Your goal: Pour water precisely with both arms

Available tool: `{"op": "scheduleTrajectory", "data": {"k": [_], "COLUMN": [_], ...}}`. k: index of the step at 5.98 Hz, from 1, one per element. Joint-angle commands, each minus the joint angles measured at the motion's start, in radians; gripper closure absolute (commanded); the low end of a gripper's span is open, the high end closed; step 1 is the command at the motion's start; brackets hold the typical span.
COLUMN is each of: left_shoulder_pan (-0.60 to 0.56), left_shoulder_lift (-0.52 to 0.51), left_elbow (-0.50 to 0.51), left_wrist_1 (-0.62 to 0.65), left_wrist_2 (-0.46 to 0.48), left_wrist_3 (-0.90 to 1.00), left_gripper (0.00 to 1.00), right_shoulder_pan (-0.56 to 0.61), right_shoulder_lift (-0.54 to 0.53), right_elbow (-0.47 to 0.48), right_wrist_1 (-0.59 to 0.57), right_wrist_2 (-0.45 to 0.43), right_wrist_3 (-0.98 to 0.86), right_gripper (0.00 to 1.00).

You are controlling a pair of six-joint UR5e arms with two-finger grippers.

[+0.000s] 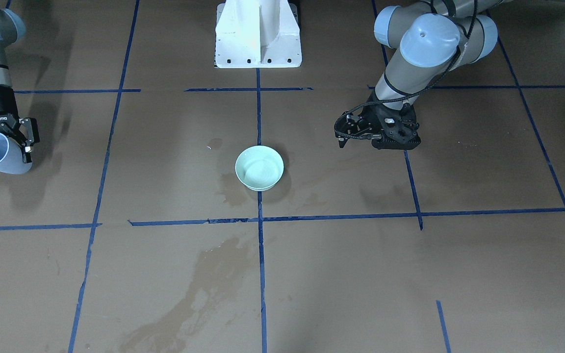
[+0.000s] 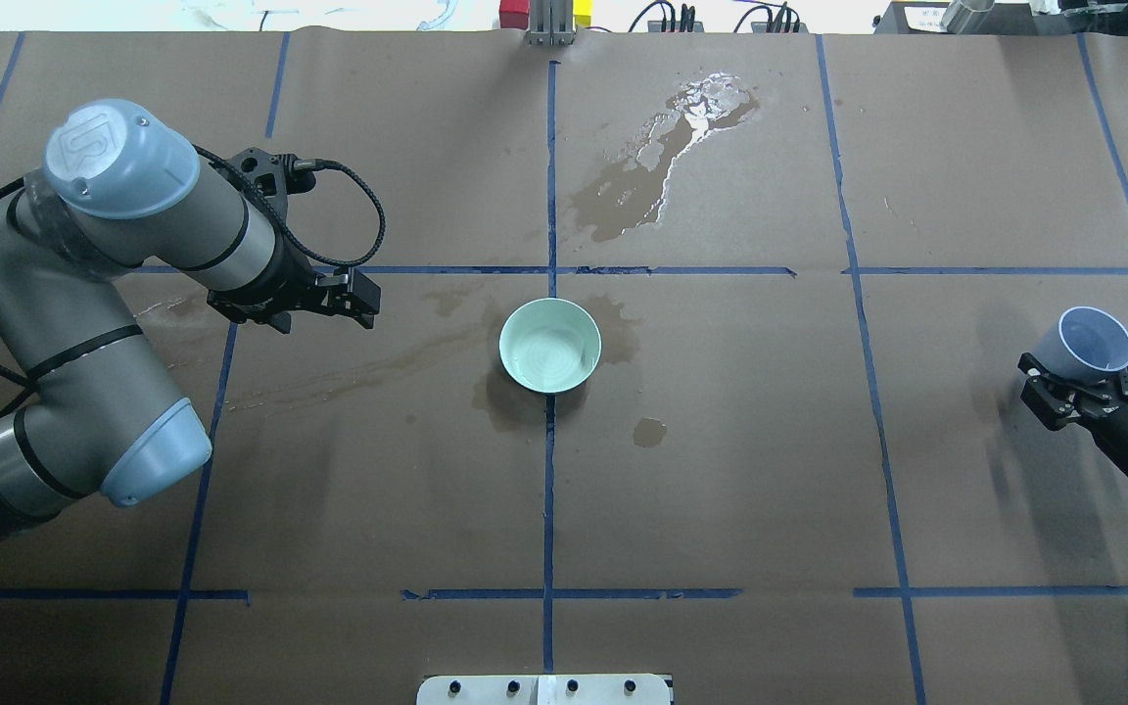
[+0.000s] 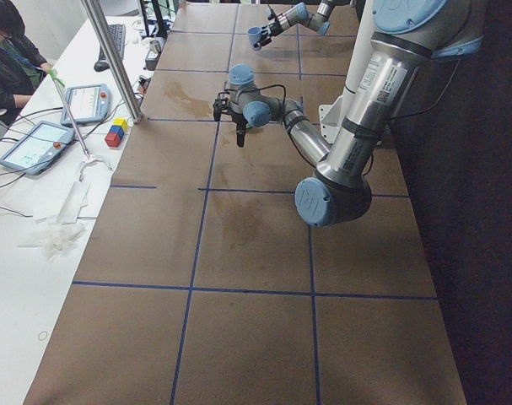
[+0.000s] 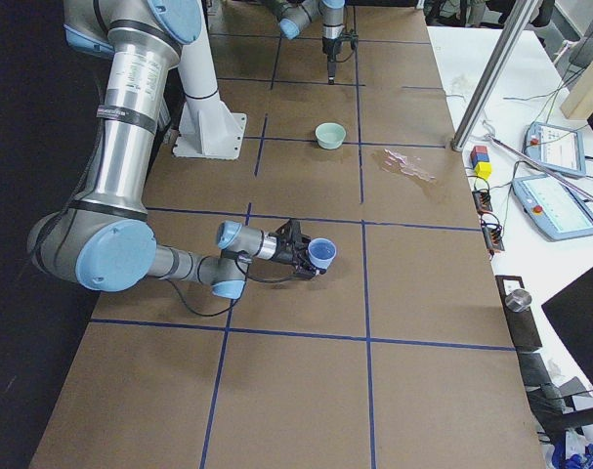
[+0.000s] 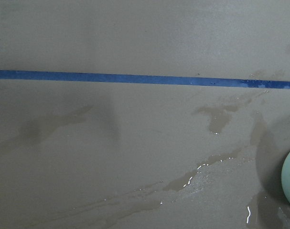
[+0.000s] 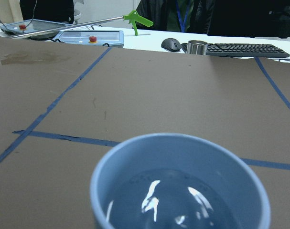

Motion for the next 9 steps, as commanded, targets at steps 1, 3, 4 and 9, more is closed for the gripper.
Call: {"op": "scheduleTrajectory", "data": {"k": [1,3,4,9], "left_shoulder_pan": [0.000,0.000,0.000,0.002], "left_shoulder_lift": [0.001,-0.001,-0.001,-0.002], "left_elbow": [0.001,0.000,0.000,0.000], "left_wrist_1": [0.000,0.000,0.000,0.000], "left_wrist_2": [0.000,0.000,0.000,0.000], "left_wrist_3": [0.000,0.000,0.000,-0.003], "left_gripper": [0.00,0.00,0.00,0.00], "right_shoulder_pan": [0.030,0.055,0.059,0.014], "right_shoulder_lift": [0.007,0.060,0.147,0.531], "right_elbow": [0.106,0.131,0.131,0.122], "right_wrist_1": [0.009,-0.055,-0.125,-0.633], "right_wrist_2": [0.004,0.045,0.045,-0.057], "right_wrist_3": [-0.203,-0.269,-0.274,-0.269], "right_gripper": [0.98,0.98,1.00,1.00]}}
